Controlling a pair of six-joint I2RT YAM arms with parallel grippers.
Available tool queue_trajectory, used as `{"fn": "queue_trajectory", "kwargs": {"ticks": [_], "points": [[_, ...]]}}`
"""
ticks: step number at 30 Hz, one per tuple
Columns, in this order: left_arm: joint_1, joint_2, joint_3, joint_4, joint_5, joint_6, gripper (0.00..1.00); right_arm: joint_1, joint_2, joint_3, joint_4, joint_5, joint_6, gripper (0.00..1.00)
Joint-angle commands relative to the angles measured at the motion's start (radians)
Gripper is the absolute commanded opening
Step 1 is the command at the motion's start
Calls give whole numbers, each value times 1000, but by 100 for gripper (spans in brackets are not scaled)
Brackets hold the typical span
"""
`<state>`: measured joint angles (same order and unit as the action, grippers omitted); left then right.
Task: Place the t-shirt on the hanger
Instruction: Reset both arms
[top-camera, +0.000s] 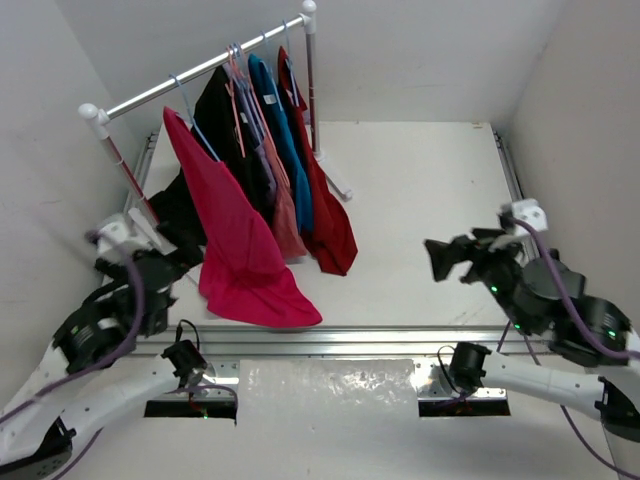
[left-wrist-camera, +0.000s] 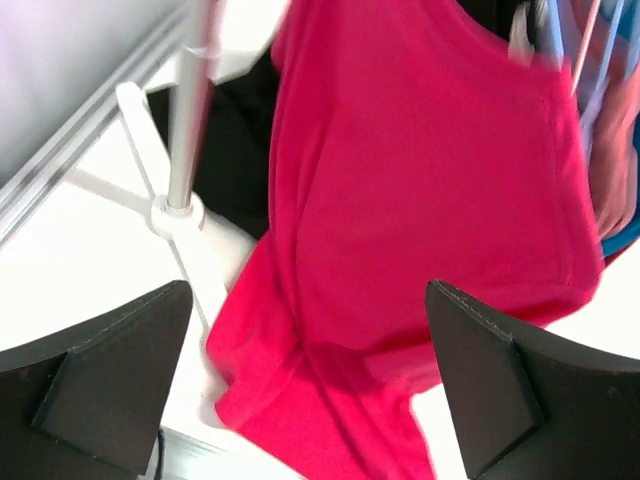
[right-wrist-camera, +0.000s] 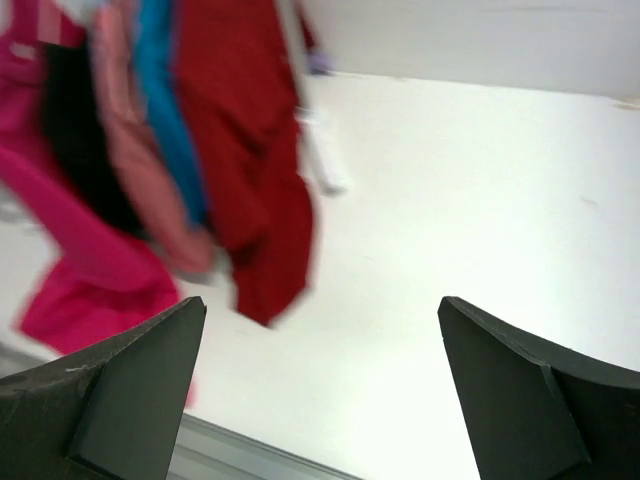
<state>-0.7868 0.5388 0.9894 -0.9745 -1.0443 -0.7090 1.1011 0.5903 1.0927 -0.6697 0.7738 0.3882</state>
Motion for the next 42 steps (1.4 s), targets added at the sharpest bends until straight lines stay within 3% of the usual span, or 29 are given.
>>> {"fn": "queue_trajectory", "kwargs": {"ticks": [1,2,3,12,20,42], "points": [[6,-147,-26,3,-72,8,100,0,-94,-5,-347,174,40,99],[8,-183,-49,64,-25,136,100,0,-113,-8,-391,183,35,99],[8,-235,-89,154,5,170,100,0,-128,-16,-413,183,35,99],[8,-384,-97,227,186,293,100,0,-230,-97,-516,196,103,99],[8,-220,127,-67,326,212,100,0,-230,-1,-616,251,132,99],[8,-178,115,-47,296,220,100,0,-279,16,-665,246,140,99]]}}
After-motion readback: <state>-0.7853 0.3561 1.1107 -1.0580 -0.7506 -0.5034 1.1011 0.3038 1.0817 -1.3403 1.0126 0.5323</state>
